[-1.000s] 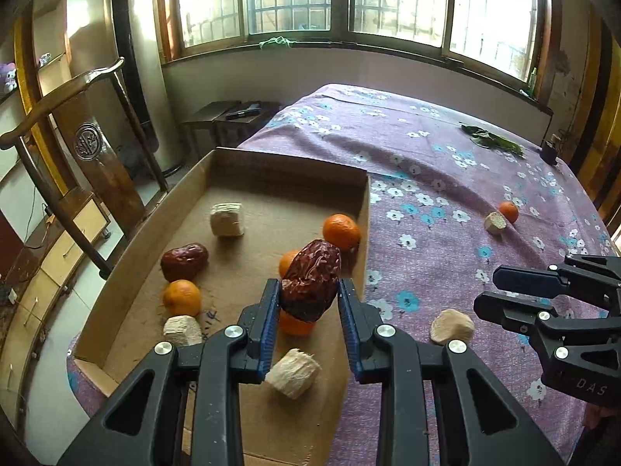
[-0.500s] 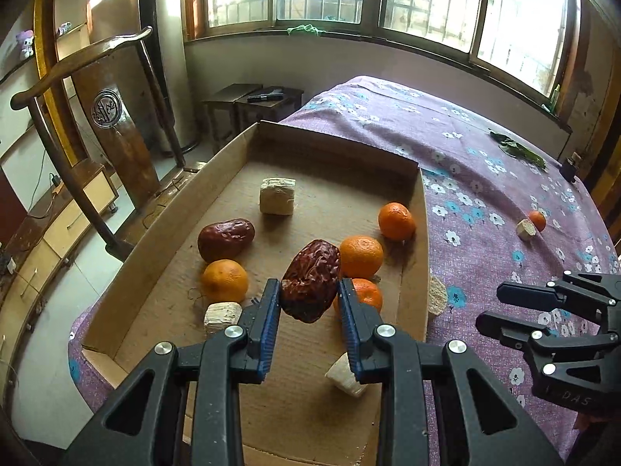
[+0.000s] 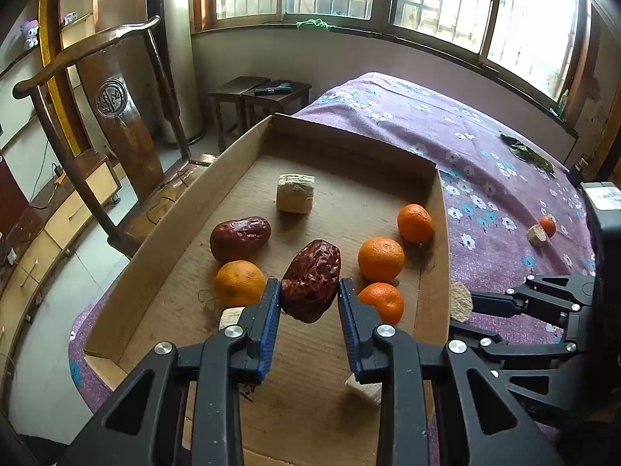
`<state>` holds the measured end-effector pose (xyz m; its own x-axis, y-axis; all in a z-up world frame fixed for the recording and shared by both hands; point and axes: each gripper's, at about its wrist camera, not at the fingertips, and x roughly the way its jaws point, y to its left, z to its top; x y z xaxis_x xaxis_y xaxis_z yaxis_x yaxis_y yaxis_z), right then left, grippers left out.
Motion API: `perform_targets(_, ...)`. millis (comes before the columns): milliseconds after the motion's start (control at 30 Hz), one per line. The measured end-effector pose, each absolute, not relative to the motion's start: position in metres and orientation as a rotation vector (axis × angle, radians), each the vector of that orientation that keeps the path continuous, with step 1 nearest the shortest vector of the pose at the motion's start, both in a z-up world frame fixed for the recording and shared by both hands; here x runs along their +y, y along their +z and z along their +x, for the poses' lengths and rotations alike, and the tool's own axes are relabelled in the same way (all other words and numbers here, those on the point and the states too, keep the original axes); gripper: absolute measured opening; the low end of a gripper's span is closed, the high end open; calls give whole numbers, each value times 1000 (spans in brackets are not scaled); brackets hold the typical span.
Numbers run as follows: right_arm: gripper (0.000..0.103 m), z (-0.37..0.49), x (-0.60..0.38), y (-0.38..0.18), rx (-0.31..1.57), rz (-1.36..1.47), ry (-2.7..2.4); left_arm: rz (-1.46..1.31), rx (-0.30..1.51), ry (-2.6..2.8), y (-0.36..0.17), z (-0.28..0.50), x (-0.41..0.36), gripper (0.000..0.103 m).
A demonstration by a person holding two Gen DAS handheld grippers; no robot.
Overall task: Organize fruits
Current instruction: 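Carry the date and yam slice over the box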
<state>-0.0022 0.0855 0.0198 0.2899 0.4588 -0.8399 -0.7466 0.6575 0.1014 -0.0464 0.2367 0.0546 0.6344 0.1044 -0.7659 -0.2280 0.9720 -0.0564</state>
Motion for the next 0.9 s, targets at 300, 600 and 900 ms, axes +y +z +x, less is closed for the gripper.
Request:
perform_targets(300, 36, -4, 75, 56, 913, -263, 851, -157, 860, 200, 54, -46, 240, 29)
perform_targets(600, 36, 17, 115, 57, 912, -299, 890, -143, 867, 217, 49, -40, 239, 29)
perform_targets(900, 36, 42, 147, 51, 929, -321, 919, -140, 877, 233, 45, -28, 244, 29)
